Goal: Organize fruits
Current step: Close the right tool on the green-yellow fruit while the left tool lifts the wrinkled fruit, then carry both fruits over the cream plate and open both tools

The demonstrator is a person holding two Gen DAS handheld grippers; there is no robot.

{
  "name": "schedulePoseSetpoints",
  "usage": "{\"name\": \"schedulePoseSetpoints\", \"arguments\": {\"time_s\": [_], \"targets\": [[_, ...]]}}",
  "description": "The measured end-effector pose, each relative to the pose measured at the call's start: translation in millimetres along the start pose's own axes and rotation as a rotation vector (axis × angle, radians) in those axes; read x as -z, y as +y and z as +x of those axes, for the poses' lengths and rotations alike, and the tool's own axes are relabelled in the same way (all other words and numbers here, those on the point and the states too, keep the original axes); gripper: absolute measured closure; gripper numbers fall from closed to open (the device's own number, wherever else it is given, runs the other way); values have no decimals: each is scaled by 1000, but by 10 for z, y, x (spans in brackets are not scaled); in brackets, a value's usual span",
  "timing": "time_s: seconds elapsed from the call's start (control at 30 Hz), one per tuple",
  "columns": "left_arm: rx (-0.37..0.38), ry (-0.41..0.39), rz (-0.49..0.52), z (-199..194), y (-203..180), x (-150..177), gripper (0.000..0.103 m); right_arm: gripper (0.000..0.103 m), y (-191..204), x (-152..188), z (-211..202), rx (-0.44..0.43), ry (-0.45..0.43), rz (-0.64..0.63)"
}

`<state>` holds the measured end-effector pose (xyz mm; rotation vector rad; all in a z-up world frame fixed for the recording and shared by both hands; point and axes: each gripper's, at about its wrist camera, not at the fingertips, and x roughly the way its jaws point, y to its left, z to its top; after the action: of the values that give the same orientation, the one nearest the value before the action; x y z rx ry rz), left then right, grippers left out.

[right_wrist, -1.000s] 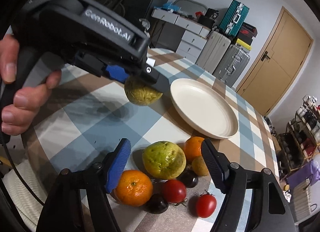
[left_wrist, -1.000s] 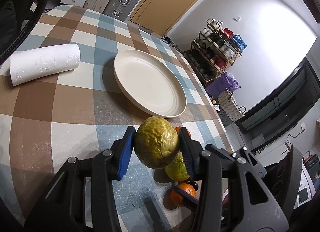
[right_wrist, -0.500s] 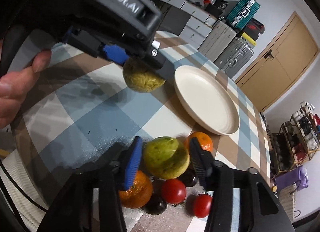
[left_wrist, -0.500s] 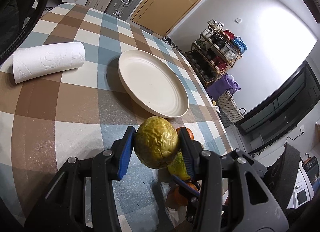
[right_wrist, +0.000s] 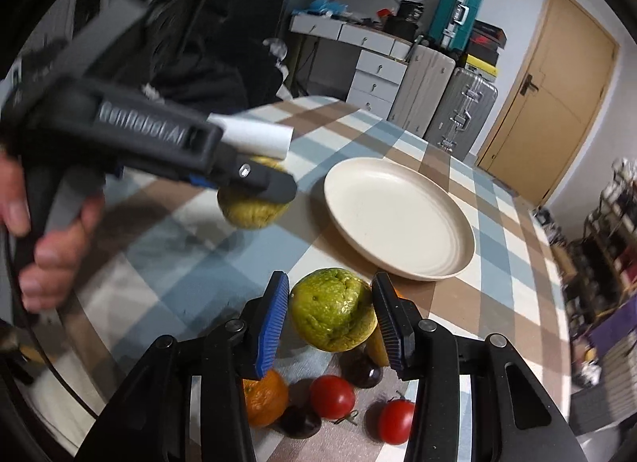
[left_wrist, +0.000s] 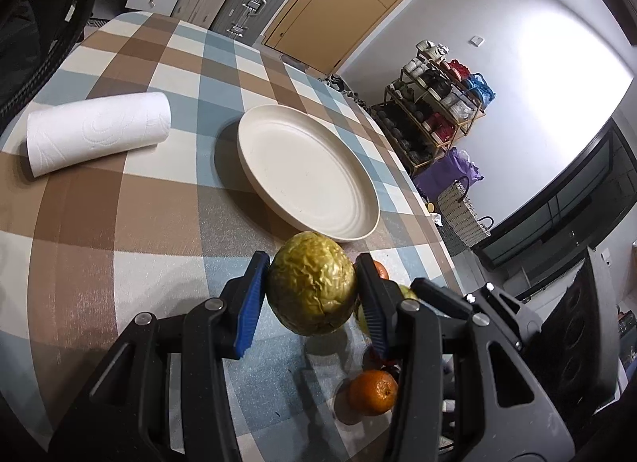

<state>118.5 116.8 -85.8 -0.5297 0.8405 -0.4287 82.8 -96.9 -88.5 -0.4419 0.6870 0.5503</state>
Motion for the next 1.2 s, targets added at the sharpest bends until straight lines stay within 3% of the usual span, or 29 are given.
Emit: {"name": "schedulePoseSetpoints", "arguments": {"time_s": [0.37, 0.63, 0.87, 1.2], "targets": [[-28, -10, 47, 132, -176, -244, 61, 59, -596, -271, -43, -51, -82, 172], [-85, -65, 109, 350, -518, -765, 61, 59, -1321, -542, 90, -60, -99, 295], [-150, -72, 177, 667, -754, -1193, 61, 59, -1780, -814, 371, -97, -89, 345], [-207, -33, 185, 1135, -621, -1530, 61, 59, -1994, -1007, 1002, -190, -61, 396]]}}
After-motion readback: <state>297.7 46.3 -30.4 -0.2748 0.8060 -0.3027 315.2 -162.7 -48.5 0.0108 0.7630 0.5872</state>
